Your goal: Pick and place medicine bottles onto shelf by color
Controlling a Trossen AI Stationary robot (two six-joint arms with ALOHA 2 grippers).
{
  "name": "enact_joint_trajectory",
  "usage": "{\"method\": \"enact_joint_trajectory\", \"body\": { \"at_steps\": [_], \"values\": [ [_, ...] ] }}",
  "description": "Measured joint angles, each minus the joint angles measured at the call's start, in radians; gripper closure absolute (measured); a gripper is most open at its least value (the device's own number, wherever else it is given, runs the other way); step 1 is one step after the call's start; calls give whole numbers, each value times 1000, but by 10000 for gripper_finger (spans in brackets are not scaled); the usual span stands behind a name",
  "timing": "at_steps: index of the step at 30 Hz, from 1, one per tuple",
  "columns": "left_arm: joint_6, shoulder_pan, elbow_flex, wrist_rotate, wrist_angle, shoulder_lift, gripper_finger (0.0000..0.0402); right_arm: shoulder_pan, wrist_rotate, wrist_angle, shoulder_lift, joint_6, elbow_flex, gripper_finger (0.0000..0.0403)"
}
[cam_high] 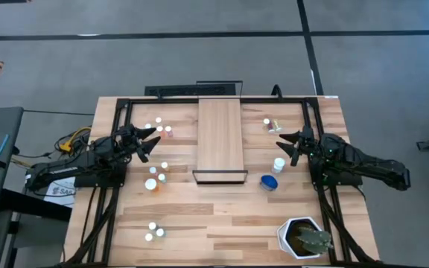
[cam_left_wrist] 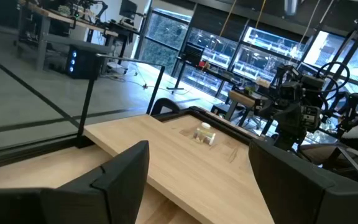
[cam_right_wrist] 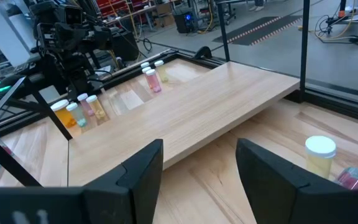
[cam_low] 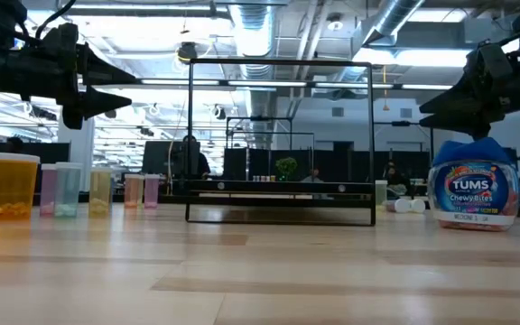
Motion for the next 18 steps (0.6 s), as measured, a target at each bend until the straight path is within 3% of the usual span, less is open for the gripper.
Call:
{"method": "enact_joint_trajectory", "body": {
  "at_steps": [18],
  "values": [
    [-26,0,0,-17,2,0,139,0,0,0,0,0,0,178]
  ]
}}
